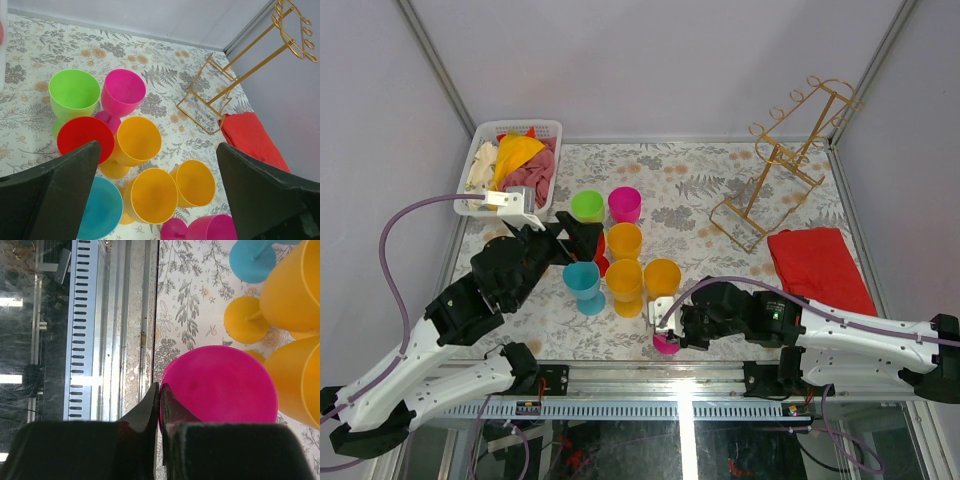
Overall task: Take the wine glass off the wine glass rack
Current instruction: Place the wine glass at the center of the board, then reset both arms
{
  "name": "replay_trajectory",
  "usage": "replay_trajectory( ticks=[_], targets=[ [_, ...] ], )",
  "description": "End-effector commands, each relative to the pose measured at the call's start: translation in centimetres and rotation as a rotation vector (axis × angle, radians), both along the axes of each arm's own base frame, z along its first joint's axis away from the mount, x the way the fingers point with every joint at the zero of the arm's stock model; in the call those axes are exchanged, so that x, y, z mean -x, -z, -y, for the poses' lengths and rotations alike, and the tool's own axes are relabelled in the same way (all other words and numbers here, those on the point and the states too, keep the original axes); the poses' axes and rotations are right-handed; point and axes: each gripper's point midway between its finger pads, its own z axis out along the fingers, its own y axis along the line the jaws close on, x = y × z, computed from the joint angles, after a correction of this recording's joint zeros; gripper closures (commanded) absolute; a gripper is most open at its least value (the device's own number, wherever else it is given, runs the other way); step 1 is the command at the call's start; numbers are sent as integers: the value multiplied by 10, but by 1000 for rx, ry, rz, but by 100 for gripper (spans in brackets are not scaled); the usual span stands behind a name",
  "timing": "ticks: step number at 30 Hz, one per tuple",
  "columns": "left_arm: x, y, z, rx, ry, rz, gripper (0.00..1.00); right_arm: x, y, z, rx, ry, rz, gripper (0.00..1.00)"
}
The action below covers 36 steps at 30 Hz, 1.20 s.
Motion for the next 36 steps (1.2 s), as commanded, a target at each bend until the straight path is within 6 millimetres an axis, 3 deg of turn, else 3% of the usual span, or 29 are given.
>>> replay_trajectory(
  ticks=[1, 5, 12, 18, 22, 27, 30, 34, 36],
  targets=[
    [-3, -8, -2, 34, -23, 16, 0, -6, -8, -8, -48, 5, 45, 94],
    [-2, -8, -1, 30, -17, 15, 0, -10, -16, -11, -76, 23, 60, 78],
    [-1, -7, 1, 33, -3, 11, 0, -16, -55, -19, -214, 60, 92, 54],
    [-1, -4, 8, 14, 22, -7, 0, -29, -116, -20, -380, 130, 168, 45],
    [-1, 0, 17, -7, 60, -15, 0, -66, -161, -12, -493, 354, 259, 30],
    [-8, 6, 26, -57, 95, -20, 0, -121, -214, 10, -456, 675, 412, 13],
    [-19, 12, 27, -74, 143, -35, 0, -153, -231, 24, -387, 848, 496, 6],
    [-41, 10, 6, -8, 113, -57, 0, -205, -236, 51, -394, 1001, 379, 5],
    [-50, 6, -10, 7, 80, -61, 0, -215, -240, 61, -420, 1032, 354, 4]
  ],
)
